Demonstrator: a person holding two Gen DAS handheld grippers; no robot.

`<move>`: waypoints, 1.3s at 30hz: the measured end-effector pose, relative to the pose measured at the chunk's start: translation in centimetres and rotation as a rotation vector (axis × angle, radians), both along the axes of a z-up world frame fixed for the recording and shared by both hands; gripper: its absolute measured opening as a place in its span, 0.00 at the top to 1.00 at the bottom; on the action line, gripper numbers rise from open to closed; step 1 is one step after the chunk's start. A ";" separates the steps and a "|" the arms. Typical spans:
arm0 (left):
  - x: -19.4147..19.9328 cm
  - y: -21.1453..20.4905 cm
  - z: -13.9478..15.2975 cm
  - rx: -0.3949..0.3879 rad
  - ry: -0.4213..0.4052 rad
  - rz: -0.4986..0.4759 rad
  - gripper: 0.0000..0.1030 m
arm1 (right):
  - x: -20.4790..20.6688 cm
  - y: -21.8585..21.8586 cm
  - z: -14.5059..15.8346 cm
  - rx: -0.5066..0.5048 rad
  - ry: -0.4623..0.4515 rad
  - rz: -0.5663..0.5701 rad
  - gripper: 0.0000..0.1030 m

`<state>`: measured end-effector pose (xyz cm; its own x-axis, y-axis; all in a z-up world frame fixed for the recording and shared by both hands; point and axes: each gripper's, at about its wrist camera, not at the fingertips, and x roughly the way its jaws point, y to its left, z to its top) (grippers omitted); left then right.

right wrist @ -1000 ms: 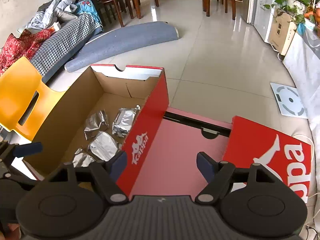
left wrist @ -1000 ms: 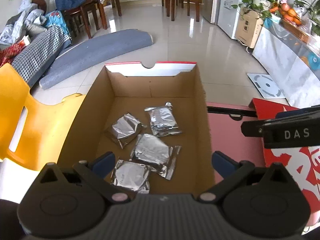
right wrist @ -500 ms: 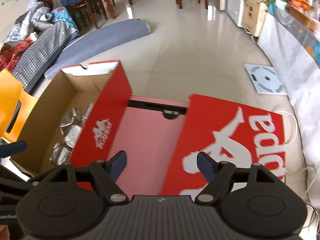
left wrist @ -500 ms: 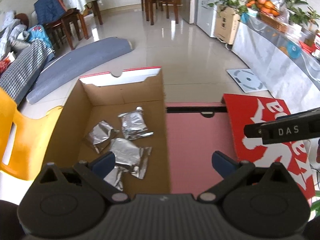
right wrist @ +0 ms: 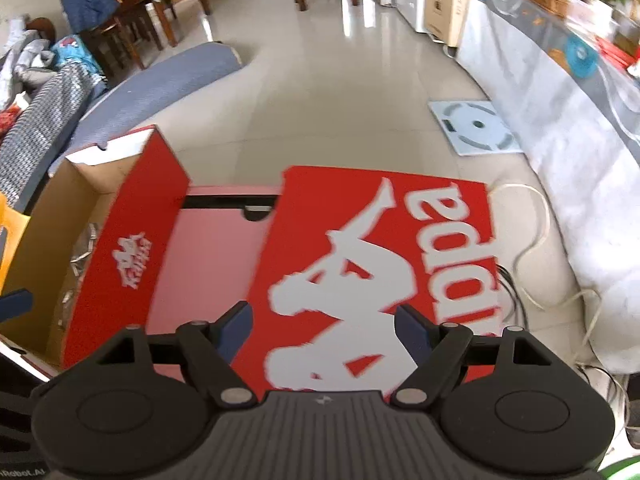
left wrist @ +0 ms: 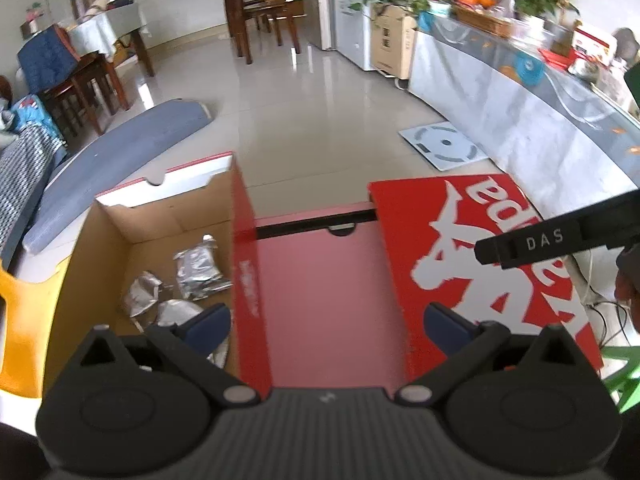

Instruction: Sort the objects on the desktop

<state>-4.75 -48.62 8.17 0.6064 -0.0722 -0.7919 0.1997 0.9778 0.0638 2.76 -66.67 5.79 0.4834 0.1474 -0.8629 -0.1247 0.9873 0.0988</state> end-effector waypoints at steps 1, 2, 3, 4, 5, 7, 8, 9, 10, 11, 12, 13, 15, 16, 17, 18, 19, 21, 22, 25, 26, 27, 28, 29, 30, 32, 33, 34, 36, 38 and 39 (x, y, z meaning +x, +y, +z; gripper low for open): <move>0.0 -0.4 -0.2 0.000 0.004 -0.010 0.00 | -0.1 -0.5 -0.1 -0.005 0.001 -0.010 0.25; 0.0 -0.9 -0.4 0.001 0.009 -0.019 0.00 | -0.1 -1.0 -0.1 -0.010 0.003 -0.021 0.25; 0.0 -1.3 -0.6 0.001 0.013 -0.027 0.00 | -0.2 -1.4 -0.2 -0.012 0.003 -0.030 0.25; 0.0 -1.6 -0.8 0.001 0.017 -0.035 0.00 | -0.3 -1.8 -0.2 -0.013 0.003 -0.040 0.25; 0.0 -2.0 -1.1 0.001 0.021 -0.043 0.00 | -0.4 -2.3 -0.2 -0.013 0.003 -0.053 0.25; 0.0 -2.6 -1.6 -0.004 0.033 -0.056 0.00 | -0.5 -3.2 -0.3 -0.010 0.001 -0.075 0.25; 0.0 -2.9 -1.9 -0.008 0.039 -0.063 0.00 | -0.6 -3.6 -0.4 -0.008 0.000 -0.086 0.25; -0.1 -3.2 -2.1 -0.014 0.044 -0.070 0.00 | -0.7 -3.9 -0.5 -0.010 0.002 -0.094 0.25; -0.1 -3.5 -2.4 -0.018 0.048 -0.075 0.00 | -0.7 -4.2 -0.6 -0.012 0.004 -0.101 0.25; -0.1 -3.8 -2.7 -0.020 0.053 -0.081 0.00 | -0.8 -4.5 -0.7 -0.014 0.006 -0.108 0.25; -0.1 -4.1 -3.0 -0.023 0.057 -0.087 0.00 | -0.9 -4.8 -0.9 -0.015 0.008 -0.115 0.25; 0.0 -4.4 -3.4 -0.024 0.063 -0.092 0.00 | -0.9 -5.1 -1.0 -0.023 0.011 -0.120 0.24; 0.1 -4.8 -4.0 -0.024 0.075 -0.100 0.00 | -1.0 -5.7 -1.6 -0.035 0.019 -0.133 0.24; 0.1 -5.0 -4.4 -0.026 0.080 -0.102 0.00 | -1.0 -6.1 -1.9 -0.039 0.026 -0.144 0.24; 0.2 -5.1 -4.7 -0.027 0.086 -0.105 0.00 | -1.0 -6.6 -2.3 -0.039 0.039 -0.159 0.24; 0.3 -5.2 -5.0 -0.028 0.092 -0.107 0.00 | -1.0 -7.1 -2.6 -0.039 0.052 -0.174 0.24; 0.3 -5.3 -5.4 -0.029 0.098 -0.109 0.00 | -0.9 -7.5 -2.9 -0.032 0.065 -0.190 0.24; 0.5 -5.5 -6.0 -0.032 0.110 -0.114 0.00 | -0.9 -8.3 -3.3 -0.013 0.085 -0.216 0.24; 0.5 -5.6 -6.3 -0.033 0.116 -0.116 0.00 | -0.9 -8.7 -3.5 -0.001 0.092 -0.226 0.24; 0.8 -5.8 -7.3 -0.041 0.134 -0.122 0.00 | -0.7 -9.3 -4.0 0.003 0.112 -0.248 0.24; 0.9 -5.8 -7.7 -0.045 0.141 -0.124 0.00 | -0.6 -9.4 -4.2 0.007 0.117 -0.252 0.24; 1.0 -5.8 -8.0 -0.047 0.144 -0.127 0.00 | -0.5 -9.5 -4.4 0.011 0.122 -0.256 0.24; 1.0 -5.9 -8.2 -0.047 0.146 -0.130 0.00 | -0.4 -9.7 -4.5 0.016 0.127 -0.260 0.24; 1.1 -5.9 -8.4 -0.047 0.147 -0.133 0.00 | -0.4 -9.8 -4.7 0.020 0.132 -0.265 0.24; 1.2 -5.9 -8.7 -0.047 0.149 -0.136 0.00 | -0.3 -9.9 -4.8 0.024 0.137 -0.269 0.24; 1.3 -6.0 -9.2 -0.048 0.152 -0.142 0.00 | -0.1 -10.2 -5.3 0.037 0.151 -0.275 0.24; 1.4 -6.0 -9.4 -0.048 0.153 -0.146 0.00 | 0.0 -10.3 -5.5 0.040 0.156 -0.275 0.24; 1.5 -6.1 -9.7 -0.048 0.154 -0.149 0.00 | 0.1 -10.2 -5.7 0.033 0.159 -0.271 0.24; 1.6 -6.1 -10.1 -0.049 0.157 -0.155 0.00 | 0.3 -10.1 -6.2 0.019 0.166 -0.264 0.24; 1.7 -6.2 -10.6 -0.051 0.161 -0.160 0.00 | 0.5 -10.0 -6.6 0.001 0.174 -0.261 0.24; 1.8 -6.3 -10.7 -0.054 0.163 -0.162 0.00 | 0.6 -10.0 -6.8 0.001 0.178 -0.260 0.24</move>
